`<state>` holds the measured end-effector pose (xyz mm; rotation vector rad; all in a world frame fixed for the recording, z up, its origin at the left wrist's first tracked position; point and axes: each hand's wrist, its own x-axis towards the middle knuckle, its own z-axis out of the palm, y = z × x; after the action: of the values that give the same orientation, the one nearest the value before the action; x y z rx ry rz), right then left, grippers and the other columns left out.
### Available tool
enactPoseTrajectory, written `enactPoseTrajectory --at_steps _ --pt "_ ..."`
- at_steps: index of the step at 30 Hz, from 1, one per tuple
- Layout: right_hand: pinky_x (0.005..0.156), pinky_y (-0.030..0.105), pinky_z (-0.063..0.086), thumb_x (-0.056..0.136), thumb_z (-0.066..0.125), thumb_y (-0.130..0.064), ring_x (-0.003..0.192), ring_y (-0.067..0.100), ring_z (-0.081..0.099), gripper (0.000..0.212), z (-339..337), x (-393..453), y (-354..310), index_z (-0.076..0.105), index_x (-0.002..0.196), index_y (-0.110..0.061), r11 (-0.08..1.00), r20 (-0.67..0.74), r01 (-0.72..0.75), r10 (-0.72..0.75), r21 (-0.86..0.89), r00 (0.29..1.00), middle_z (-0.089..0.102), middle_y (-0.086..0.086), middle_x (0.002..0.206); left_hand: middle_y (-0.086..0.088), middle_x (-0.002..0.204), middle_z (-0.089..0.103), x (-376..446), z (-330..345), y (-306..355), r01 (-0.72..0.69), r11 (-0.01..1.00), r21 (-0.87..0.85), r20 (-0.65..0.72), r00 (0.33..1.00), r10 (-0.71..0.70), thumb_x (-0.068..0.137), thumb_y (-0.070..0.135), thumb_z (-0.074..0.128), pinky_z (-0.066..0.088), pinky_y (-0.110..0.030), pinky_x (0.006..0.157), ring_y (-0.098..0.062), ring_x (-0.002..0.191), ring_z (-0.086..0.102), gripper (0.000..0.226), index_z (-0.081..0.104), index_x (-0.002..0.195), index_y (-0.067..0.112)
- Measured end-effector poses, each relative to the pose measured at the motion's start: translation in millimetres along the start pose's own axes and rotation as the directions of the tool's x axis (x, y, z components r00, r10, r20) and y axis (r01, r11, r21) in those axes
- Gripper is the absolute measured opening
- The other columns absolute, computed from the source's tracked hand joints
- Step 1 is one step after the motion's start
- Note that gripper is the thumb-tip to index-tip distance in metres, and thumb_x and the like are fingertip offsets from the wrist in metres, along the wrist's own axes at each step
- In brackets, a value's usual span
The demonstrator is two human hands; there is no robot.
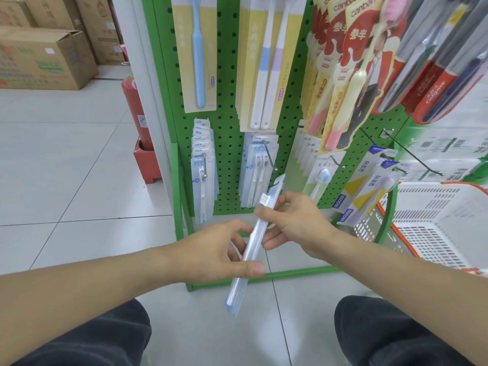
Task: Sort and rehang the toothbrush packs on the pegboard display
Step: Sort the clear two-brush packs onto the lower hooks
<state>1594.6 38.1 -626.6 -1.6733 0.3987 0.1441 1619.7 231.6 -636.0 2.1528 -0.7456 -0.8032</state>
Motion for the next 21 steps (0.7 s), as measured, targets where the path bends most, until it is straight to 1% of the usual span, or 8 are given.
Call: enactPoseTrajectory --at_steps 3,6,8,11,15,17,19,21 --pt "0.062 0.038 0.063 0.081 0.085 -0.027 0.066 0.028 0.073 0.056 4 1 2 0.050 0.115 0.000 0.996 0.070 -0.020 0.015 0.084 0.997 0.070 0.014 0.082 0.004 0.111 0.070 3 2 -6 -0.019 1.000 -0.018 -0.028 0.999 0.019 0.093 0.019 0.070 0.060 -0.040 0.088 -0.011 0.092 0.073 0.041 0.050 0.128 0.027" --pt "0.064 0.037 0.064 0.075 0.089 -0.026 0.079 0.018 0.073 0.059 -3 6 3 0.052 0.117 -0.007 0.999 -0.029 0.035 -0.036 -0.032 0.999 0.067 0.011 0.103 -0.003 0.113 0.075 3 -3 -10 0.006 0.981 -0.193 0.032 0.999 0.000 0.096 -0.004 0.053 0.058 -0.042 0.095 -0.016 0.104 0.073 0.043 0.053 0.131 0.021" --pt "0.061 0.034 0.062 0.072 0.092 -0.020 0.081 0.016 0.072 0.059 -11 10 1 0.052 0.116 -0.014 0.985 -0.099 0.110 -0.124 -0.136 0.987 0.066 0.007 0.105 -0.003 0.114 0.075 1 -8 -12 0.024 0.975 -0.221 0.112 0.994 0.001 0.097 -0.006 0.052 0.056 -0.044 0.100 -0.016 0.111 0.070 0.045 0.052 0.134 0.021" --pt "0.054 0.036 0.060 0.075 0.088 -0.006 0.065 0.024 0.073 0.064 -24 14 -5 0.051 0.127 -0.016 0.975 -0.095 0.205 -0.212 -0.083 0.973 0.065 0.012 0.098 -0.004 0.116 0.074 0 -12 -15 0.029 0.976 -0.216 0.216 0.976 0.019 0.098 -0.005 0.055 0.054 -0.049 0.101 -0.020 0.114 0.069 0.043 0.052 0.134 0.018" --pt "0.048 0.034 0.059 0.087 0.078 -0.007 0.061 0.026 0.072 0.031 -32 17 -9 0.063 0.113 -0.007 0.943 -0.073 0.311 -0.321 -0.122 0.944 0.065 0.016 0.083 -0.009 0.124 0.069 0 -16 -15 0.037 0.964 -0.264 0.327 0.944 0.054 0.088 -0.010 0.069 0.059 -0.036 0.091 -0.022 0.113 0.069 0.069 0.044 0.142 0.024" --pt "0.049 0.034 0.059 0.092 0.073 -0.008 0.065 0.025 0.074 0.024 -33 20 -6 0.062 0.112 -0.002 0.946 -0.120 0.311 -0.321 -0.095 0.940 0.065 0.012 0.080 -0.007 0.125 0.067 -1 -13 -13 0.016 0.973 -0.230 0.386 0.919 0.076 0.081 -0.010 0.078 0.059 -0.037 0.091 -0.022 0.111 0.070 0.085 0.038 0.145 0.030" --pt "0.050 0.035 0.060 0.095 0.069 -0.010 0.069 0.023 0.076 0.023 -33 21 -4 0.060 0.113 0.001 0.954 -0.153 0.291 -0.299 -0.071 0.942 0.065 0.006 0.075 -0.004 0.121 0.068 -1 -8 -11 0.008 0.979 -0.203 0.382 0.921 0.072 0.076 -0.008 0.083 0.060 -0.036 0.088 -0.019 0.106 0.072 0.089 0.040 0.143 0.030" --pt "0.050 0.034 0.060 0.095 0.070 -0.011 0.070 0.021 0.076 0.025 -30 20 -4 0.057 0.112 0.001 0.961 -0.150 0.275 -0.278 -0.039 0.949 0.066 0.002 0.073 -0.005 0.115 0.070 -1 -3 -8 0.019 0.979 -0.203 0.330 0.942 0.050 0.074 -0.004 0.086 0.062 -0.032 0.078 -0.017 0.097 0.075 0.076 0.049 0.134 0.027"
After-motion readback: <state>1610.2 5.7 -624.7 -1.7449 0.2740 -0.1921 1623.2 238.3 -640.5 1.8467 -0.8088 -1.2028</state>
